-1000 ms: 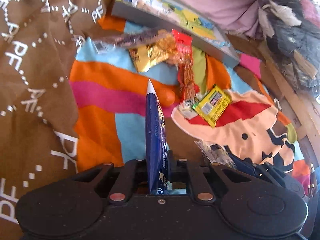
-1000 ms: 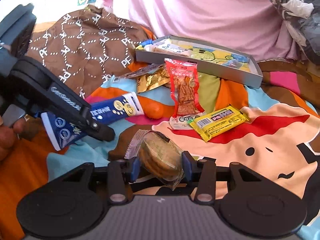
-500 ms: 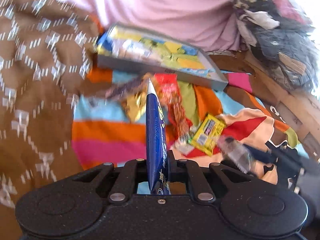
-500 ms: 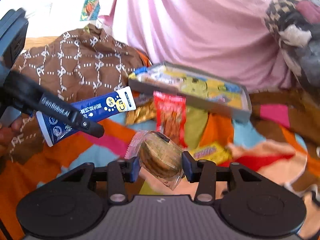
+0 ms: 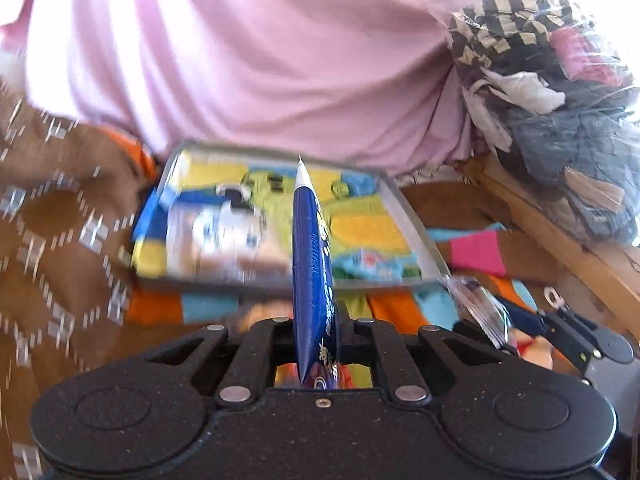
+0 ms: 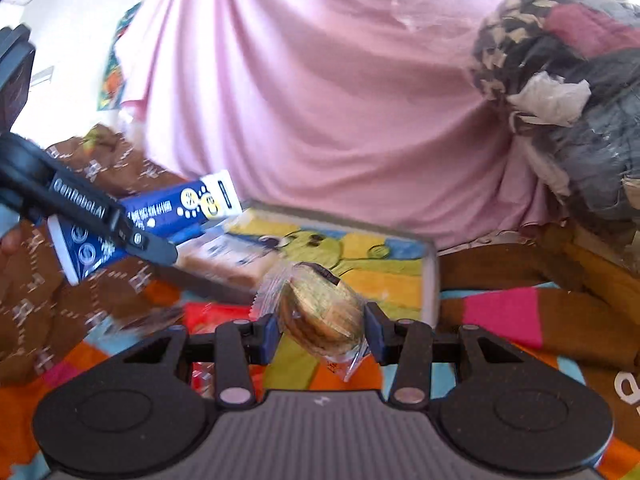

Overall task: Organize snacks
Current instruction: 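Carry both items over the tray and release the blue tube from the left tool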

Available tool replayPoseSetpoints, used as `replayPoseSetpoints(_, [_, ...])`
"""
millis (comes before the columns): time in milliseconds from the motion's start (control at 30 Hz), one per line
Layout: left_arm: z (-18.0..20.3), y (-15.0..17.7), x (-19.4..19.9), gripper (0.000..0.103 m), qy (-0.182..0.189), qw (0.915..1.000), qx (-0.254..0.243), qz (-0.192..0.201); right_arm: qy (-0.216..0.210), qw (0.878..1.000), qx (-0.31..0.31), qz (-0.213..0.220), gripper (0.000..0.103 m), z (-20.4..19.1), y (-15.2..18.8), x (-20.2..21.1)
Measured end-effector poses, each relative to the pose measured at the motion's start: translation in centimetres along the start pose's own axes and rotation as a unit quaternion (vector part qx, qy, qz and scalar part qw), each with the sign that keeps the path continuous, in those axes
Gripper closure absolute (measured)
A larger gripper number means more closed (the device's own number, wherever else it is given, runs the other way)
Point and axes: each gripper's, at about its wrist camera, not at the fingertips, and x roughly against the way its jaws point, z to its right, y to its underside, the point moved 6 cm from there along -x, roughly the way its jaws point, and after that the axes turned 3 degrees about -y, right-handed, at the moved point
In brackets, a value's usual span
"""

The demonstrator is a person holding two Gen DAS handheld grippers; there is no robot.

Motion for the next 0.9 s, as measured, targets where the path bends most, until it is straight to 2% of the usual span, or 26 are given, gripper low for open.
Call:
replayPoseSetpoints(167, [0.1, -2.9, -4.7, 0.093, -0.012, 0.9997, 0.016, -0.012, 0.017, 1.0, 0.012, 0.004, 0.055, 2.1, -1.2, -3.8])
replayPoseSetpoints(400, [-0.2, -4.7, -11.1, 0.093, -0.032, 0.9973, 0.05, -0.043, 0.043, 0.999, -0.001, -0.028, 0.055, 4.7, -1.5, -9.5])
replayPoseSetpoints(500, [-0.4, -5.0, -13.1, 0.093, -0.038, 0.9969, 0.046, -0.051, 0.048, 0.998, 0.002, -0.043, 0.055, 4.9, -0.9, -11.0])
replayPoseSetpoints(733, [0.1, -4.8, -16.2, 0.093, -0.062, 0.9951, 0.011, -0.076, 0.039, 0.997, -0.038, -0.064, 0.053, 5.0, -0.2, -13.0])
replayPoseSetpoints(800, [0.0, -4.7, -16.6, 0.091, -0.069, 0.9945, 0.01, -0.077, 0.041, 0.996, -0.039, -0.065, 0.052, 4.9, 0.0, -13.3])
replayPoseSetpoints(833, [-0.1, -4.7, -16.7, 0.087, -0.068, 0.9946, 0.014, -0.077, 0.041, 0.996, -0.041, -0.064, 0.05, 4.9, -0.1, -13.3])
replayPoseSetpoints(867, [-0.3, -4.6, -16.8, 0.08, -0.067, 0.9944, 0.021, -0.079, 0.04, 0.996, -0.043, -0.064, 0.045, 4.9, -0.1, -13.3])
replayPoseSetpoints(900, [-0.5, -4.6, -16.7, 0.077, -0.066, 0.9943, 0.026, -0.079, 0.042, 0.996, -0.044, -0.064, 0.04, 4.9, -0.1, -13.3])
